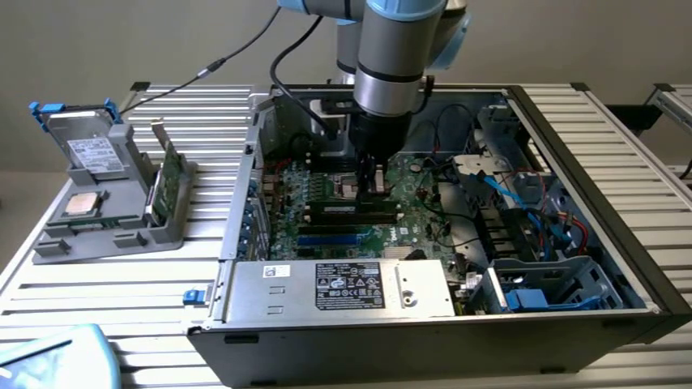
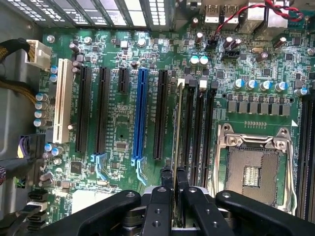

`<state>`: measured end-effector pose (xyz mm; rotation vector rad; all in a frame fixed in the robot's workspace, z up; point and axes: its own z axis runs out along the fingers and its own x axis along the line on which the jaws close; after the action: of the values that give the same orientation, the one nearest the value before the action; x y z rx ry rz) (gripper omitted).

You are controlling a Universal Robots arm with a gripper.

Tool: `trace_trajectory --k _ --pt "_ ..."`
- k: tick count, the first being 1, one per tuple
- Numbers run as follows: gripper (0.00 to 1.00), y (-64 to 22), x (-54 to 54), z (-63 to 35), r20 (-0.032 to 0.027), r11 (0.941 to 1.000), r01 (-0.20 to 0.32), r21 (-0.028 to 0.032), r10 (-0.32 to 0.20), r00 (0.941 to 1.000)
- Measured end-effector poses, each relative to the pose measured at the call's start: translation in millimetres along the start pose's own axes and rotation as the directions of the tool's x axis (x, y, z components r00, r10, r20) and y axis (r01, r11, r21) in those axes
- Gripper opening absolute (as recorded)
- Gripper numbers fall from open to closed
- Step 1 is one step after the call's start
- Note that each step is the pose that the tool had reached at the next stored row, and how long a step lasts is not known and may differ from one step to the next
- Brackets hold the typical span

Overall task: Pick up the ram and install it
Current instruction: 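Insert the ram into the slot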

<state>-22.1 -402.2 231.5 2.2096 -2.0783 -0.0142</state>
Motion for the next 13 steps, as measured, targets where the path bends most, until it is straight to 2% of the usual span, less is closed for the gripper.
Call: trace_trajectory --k 2,7,13 --pt "0.14 -0.1 -1.2 0.2 -0.0003 1.0 0.003 0.0008 -0.003 1.0" --pt "0.14 -0.3 -1.4 2.1 -0.0056 0.9999 0.013 0.0015 -0.013 0.9999" --pt "0.14 -0.5 -2.5 5.1 -0.0071 0.9999 0.017 0.0022 -0.016 0.9998"
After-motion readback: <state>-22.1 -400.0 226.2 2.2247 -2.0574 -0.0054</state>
